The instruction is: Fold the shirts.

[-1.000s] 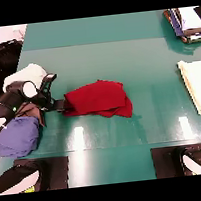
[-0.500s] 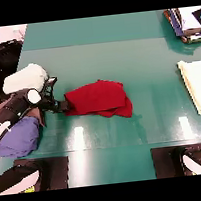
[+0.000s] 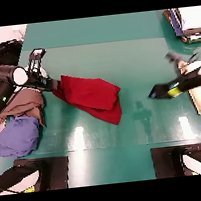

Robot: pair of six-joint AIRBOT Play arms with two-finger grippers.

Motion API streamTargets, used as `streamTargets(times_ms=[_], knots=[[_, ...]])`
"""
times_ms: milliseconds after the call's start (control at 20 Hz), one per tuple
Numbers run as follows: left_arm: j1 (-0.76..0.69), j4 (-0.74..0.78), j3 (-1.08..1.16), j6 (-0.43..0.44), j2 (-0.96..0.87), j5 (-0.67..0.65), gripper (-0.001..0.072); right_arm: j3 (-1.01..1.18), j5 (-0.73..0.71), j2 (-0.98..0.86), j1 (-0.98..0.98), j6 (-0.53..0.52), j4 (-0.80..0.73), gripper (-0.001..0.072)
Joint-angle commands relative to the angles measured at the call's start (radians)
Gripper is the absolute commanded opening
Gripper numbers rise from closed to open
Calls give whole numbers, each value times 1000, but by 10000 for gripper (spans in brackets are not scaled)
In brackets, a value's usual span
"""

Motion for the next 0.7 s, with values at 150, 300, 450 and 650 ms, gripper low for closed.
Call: streamTargets(times_ms=[150, 300, 450, 650], knots=[[0, 26, 31, -6, -1, 8, 25, -217, -243, -249, 227, -158, 455, 441], [0, 26, 31, -7, -1, 7, 25, -128, -301, -358, 342, -157, 470, 438], [0, 26, 31, -7, -1, 6, 25, -48, -330, -443, 401, -157, 470, 377], [0, 27, 31, -7, -1, 7, 25, 18, -338, -470, 396, -157, 407, 15]])
